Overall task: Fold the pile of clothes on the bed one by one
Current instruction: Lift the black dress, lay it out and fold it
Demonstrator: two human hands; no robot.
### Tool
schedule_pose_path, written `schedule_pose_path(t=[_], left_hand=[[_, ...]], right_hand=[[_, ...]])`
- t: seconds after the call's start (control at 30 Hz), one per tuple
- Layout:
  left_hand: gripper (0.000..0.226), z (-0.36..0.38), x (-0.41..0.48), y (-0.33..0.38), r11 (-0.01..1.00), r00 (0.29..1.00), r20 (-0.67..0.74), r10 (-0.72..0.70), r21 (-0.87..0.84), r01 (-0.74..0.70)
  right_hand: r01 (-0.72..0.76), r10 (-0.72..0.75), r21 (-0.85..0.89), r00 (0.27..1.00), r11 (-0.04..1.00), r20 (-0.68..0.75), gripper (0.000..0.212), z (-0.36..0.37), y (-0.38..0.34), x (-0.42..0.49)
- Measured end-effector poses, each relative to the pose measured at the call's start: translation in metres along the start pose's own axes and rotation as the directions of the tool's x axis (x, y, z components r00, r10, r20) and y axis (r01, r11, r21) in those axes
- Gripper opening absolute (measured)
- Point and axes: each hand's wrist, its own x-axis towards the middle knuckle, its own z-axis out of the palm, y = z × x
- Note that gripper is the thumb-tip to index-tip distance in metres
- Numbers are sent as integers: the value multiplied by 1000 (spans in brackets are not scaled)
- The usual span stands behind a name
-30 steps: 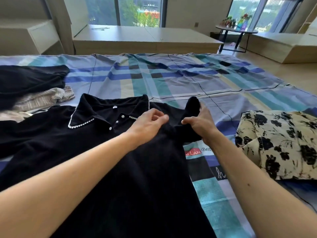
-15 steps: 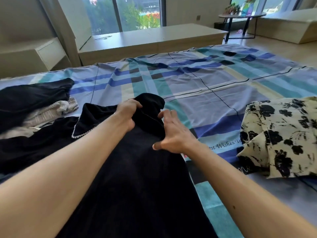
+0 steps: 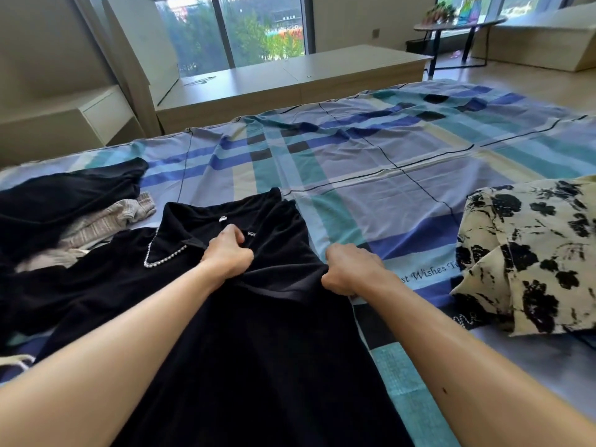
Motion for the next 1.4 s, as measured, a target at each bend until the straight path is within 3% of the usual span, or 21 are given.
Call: schedule_pose_path(t=[0.13, 0.27, 0.4, 0.5, 0.53, 0.6, 0.67, 0.73, 0.77, 0.87, 1.03, 1.13, 1.23, 1.3, 1.4], left_hand=[[14, 2, 18, 34, 984, 982, 132, 139, -128, -122], [25, 14, 36, 49, 979, 955, 218, 200, -85, -186], [47, 19, 49, 48, 980, 977, 88, 197, -29, -195], [48, 24, 47, 41, 941, 978, 58, 199, 269, -207], [45, 26, 41, 39, 894, 963, -16, 270, 376, -245], [40, 28, 22, 36, 800, 852, -134, 506, 441, -405], [59, 34, -1, 27, 718, 769, -41, 638, 392, -575], [92, 41, -21, 11, 695, 777, 218, 591, 351, -627], [102, 43, -27, 3, 691, 781, 329, 530, 366, -623], [103, 30, -37, -12, 699, 796, 439, 417, 405, -590], [82, -26, -52, -45, 754, 856, 347, 383, 418, -507], [71, -62, -55, -91, 818, 923, 201, 329, 429, -384], [57, -92, -53, -144, 937, 985, -8, 172, 310, -161], [48, -110, -50, -178, 978, 990, -138, 14, 209, 16], [39, -134, -43, -211, 975, 942, -289, -171, 91, 205]], right_hand=[[227, -221, 150, 974, 962, -59, 35, 4, 2, 9], [350, -346, 190, 937, 917, -55, 30, 6, 7, 18], [317, -315, 216, 948, 924, -41, 32, 4, 16, 25], [267, -320, 284, 934, 921, 158, 29, -3, 19, 18], [275, -340, 294, 919, 915, 201, 26, -7, 19, 14], [315, -385, 337, 908, 887, 164, 19, -14, 19, 10], [380, -405, 390, 914, 839, -20, 13, -15, 19, 14], [419, -390, 356, 908, 835, -152, 10, -8, 19, 19], [424, -400, 315, 906, 849, -139, 10, -2, 20, 21], [413, -424, 185, 906, 892, 22, 22, 17, 23, 24], [409, -411, 105, 912, 906, -3, 22, 14, 16, 16], [403, -394, 51, 910, 914, -129, 23, 18, 4, 7], [437, -424, -11, 866, 899, -264, 31, 27, -17, -5], [505, -496, -35, 830, 863, -254, 39, 37, -37, -19], [582, -581, -37, 803, 812, -129, 47, 60, -58, -38]])
